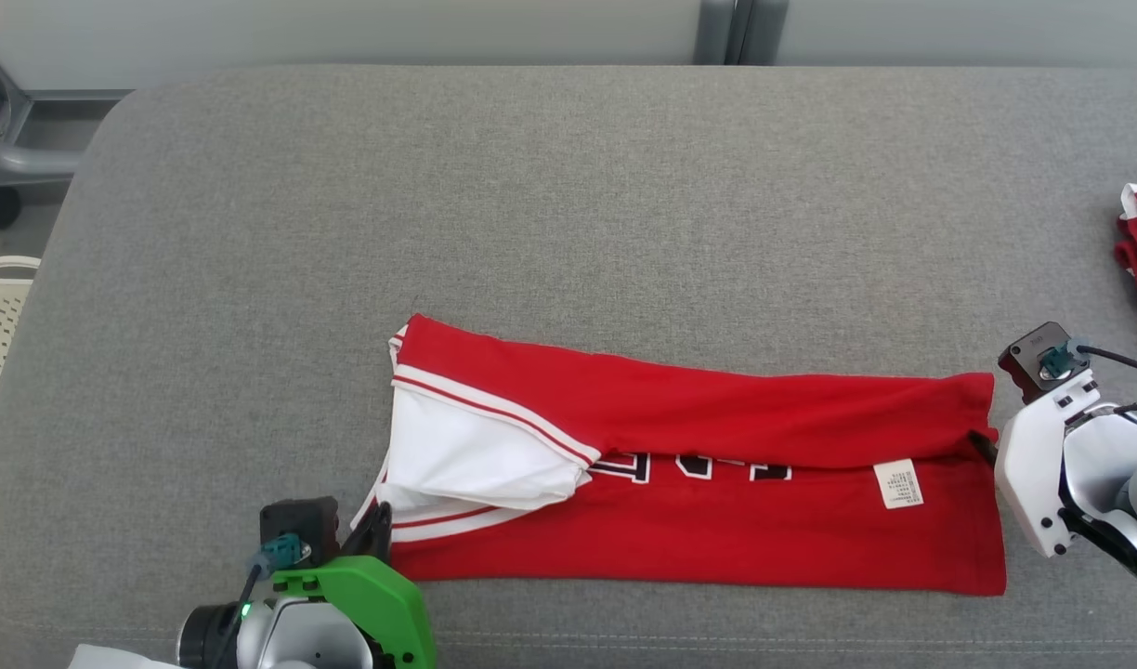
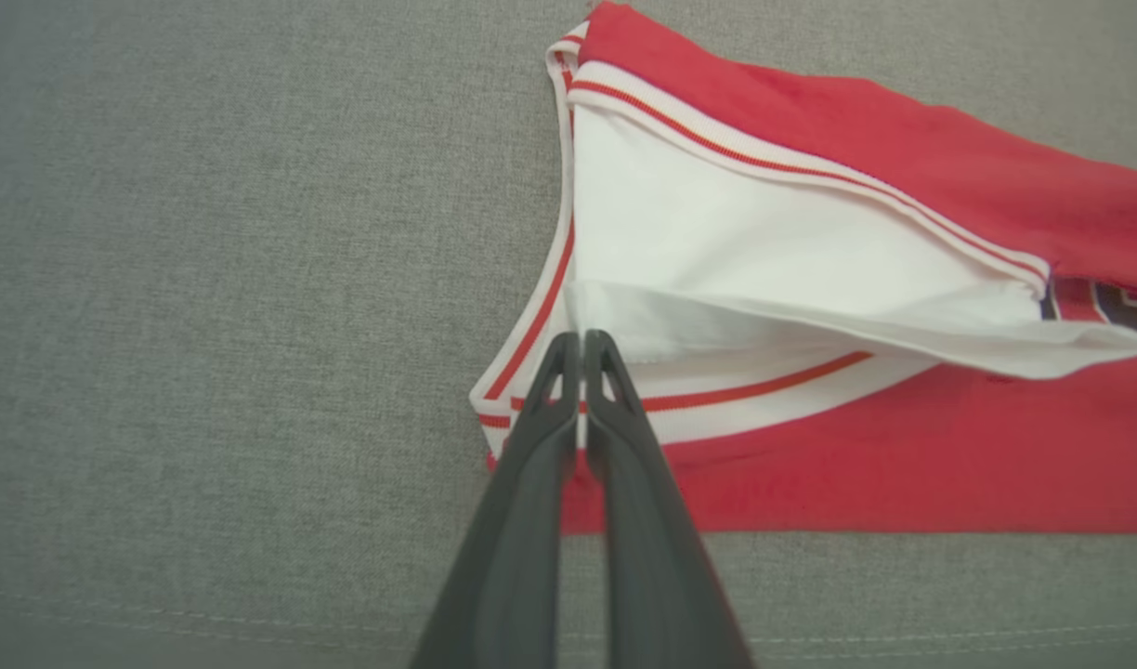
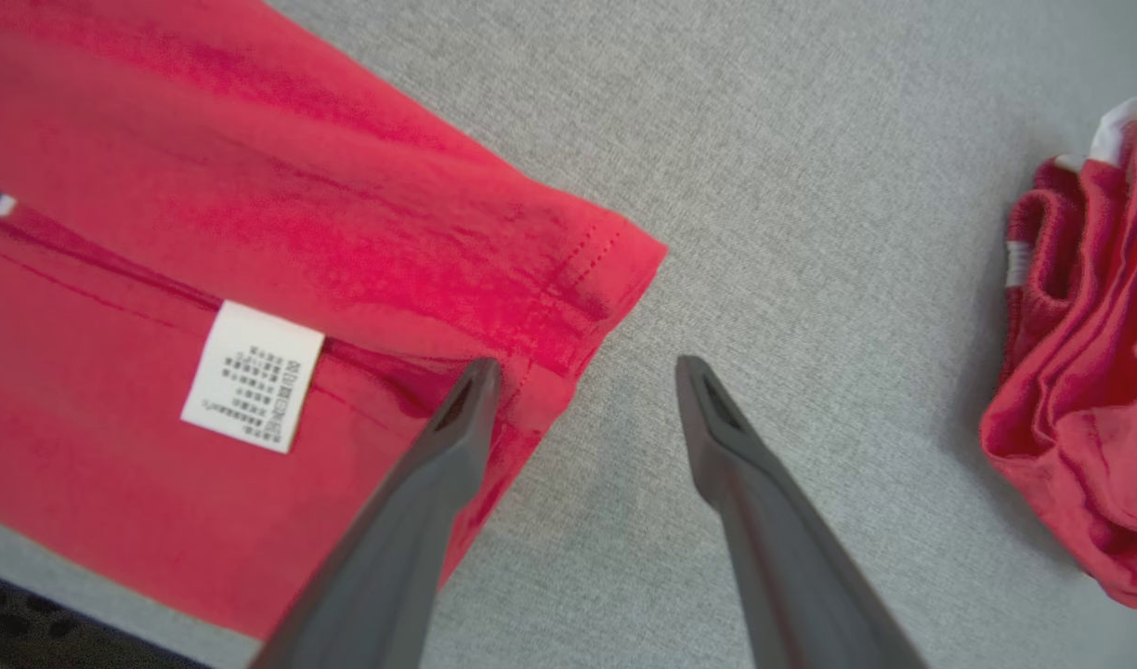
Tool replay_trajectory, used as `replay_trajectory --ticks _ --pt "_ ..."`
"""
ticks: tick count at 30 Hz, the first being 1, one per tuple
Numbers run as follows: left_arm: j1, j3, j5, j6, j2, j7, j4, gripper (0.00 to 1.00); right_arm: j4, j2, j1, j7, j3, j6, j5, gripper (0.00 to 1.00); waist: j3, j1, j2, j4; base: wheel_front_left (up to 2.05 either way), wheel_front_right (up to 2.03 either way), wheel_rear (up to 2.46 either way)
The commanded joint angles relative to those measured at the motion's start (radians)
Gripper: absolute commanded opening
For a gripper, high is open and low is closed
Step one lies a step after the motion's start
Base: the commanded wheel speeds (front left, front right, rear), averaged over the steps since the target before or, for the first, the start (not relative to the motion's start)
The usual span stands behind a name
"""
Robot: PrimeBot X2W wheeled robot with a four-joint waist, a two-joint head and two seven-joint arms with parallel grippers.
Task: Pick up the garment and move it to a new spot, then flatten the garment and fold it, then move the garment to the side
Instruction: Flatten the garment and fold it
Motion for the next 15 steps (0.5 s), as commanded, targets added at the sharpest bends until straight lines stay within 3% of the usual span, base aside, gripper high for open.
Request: replay_trajectory --ticks 1,10,14,15 --pt "0.017 0.001 -0.006 0.002 -0.005 -0.008 0.007 1.0 -0.003 0.003 0.019 -0.006 -0.007 -0.002 -0.008 1.0 -0.004 0.0001 0.0 -0.001 0.0 0.0 0.0" --pt "0.047 0.017 -0.009 0.0 -0.005 -0.077 0.06 1.0 -0.06 0.066 0.094 -0.07 -0.157 -0.002 -0.029 1.0 -0.051 0.0001 0.0 -0.004 0.0 0.0 0.0" --pt "0.066 0.036 0.0 -0.016 0.01 -0.164 0.053 1.0 -0.091 0.142 0.159 -0.138 -0.27 -0.002 -0.043 1.0 -0.086 0.0001 0.0 -0.001 0.0 0.0 0.0" --pt "0.077 0.051 -0.002 -0.026 0.014 -0.213 0.045 1.0 -0.107 0.189 0.198 -0.168 -0.319 -0.002 -0.053 1.0 -0.106 0.0001 0.0 0.001 0.0 0.0 0.0"
